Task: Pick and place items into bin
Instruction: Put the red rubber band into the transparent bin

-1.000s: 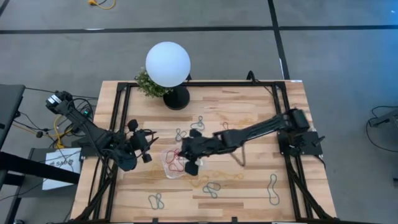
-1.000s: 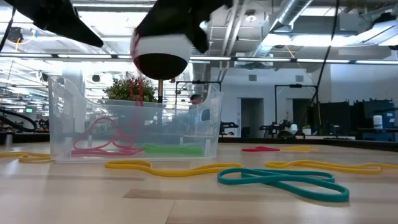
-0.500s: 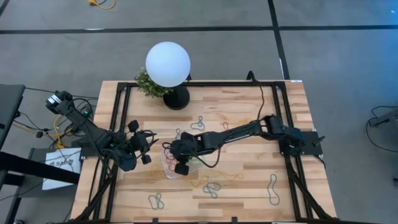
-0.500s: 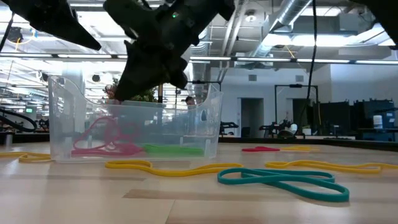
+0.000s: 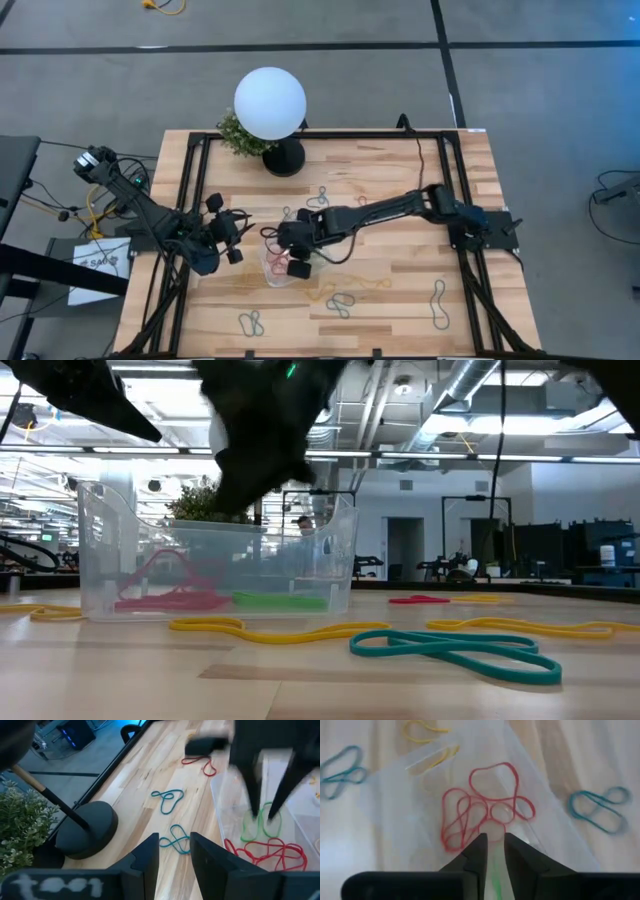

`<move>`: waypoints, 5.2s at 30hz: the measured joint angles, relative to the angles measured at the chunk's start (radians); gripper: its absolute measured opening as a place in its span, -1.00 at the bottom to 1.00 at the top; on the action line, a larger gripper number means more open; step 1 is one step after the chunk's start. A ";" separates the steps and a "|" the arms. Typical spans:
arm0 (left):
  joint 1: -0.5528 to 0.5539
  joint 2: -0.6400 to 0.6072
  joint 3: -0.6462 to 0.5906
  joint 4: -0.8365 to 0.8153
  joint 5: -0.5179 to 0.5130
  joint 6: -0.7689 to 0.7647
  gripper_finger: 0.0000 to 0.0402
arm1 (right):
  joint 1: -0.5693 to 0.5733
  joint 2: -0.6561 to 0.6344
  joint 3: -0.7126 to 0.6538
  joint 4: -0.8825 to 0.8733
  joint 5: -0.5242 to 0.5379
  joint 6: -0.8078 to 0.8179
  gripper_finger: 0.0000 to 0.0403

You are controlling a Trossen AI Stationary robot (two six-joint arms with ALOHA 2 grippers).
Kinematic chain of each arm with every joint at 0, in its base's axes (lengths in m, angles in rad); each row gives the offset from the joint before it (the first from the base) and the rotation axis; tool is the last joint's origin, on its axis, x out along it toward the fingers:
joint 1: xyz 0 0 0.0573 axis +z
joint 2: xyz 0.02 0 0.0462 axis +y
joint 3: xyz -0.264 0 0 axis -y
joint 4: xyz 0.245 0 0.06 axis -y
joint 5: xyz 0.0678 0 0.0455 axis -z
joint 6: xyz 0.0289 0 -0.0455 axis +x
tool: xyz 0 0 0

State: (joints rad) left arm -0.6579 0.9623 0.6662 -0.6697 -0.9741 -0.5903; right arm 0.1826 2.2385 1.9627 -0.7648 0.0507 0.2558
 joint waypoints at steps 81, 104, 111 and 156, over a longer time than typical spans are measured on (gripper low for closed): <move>0.000 0.007 0.000 -0.002 0.025 0.050 -0.50 | -0.245 -0.248 -0.680 -0.080 -0.047 -0.128 -0.38; 0.000 0.007 0.000 -0.005 0.025 0.056 -0.50 | -0.267 -0.269 -0.682 -0.125 0.083 -0.231 -0.38; 0.000 0.007 0.000 -0.005 0.025 0.056 -0.50 | -0.323 -0.267 -0.682 -0.122 0.000 -0.231 -0.38; 0.000 0.006 0.000 0.007 -0.028 0.005 -0.50 | 0.079 -0.244 -0.350 0.631 -0.024 -0.234 -1.00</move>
State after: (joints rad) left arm -0.6575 0.9688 0.6662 -0.6624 -1.0023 -0.5850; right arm 0.2612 1.9946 1.6131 -0.1335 0.0265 0.0220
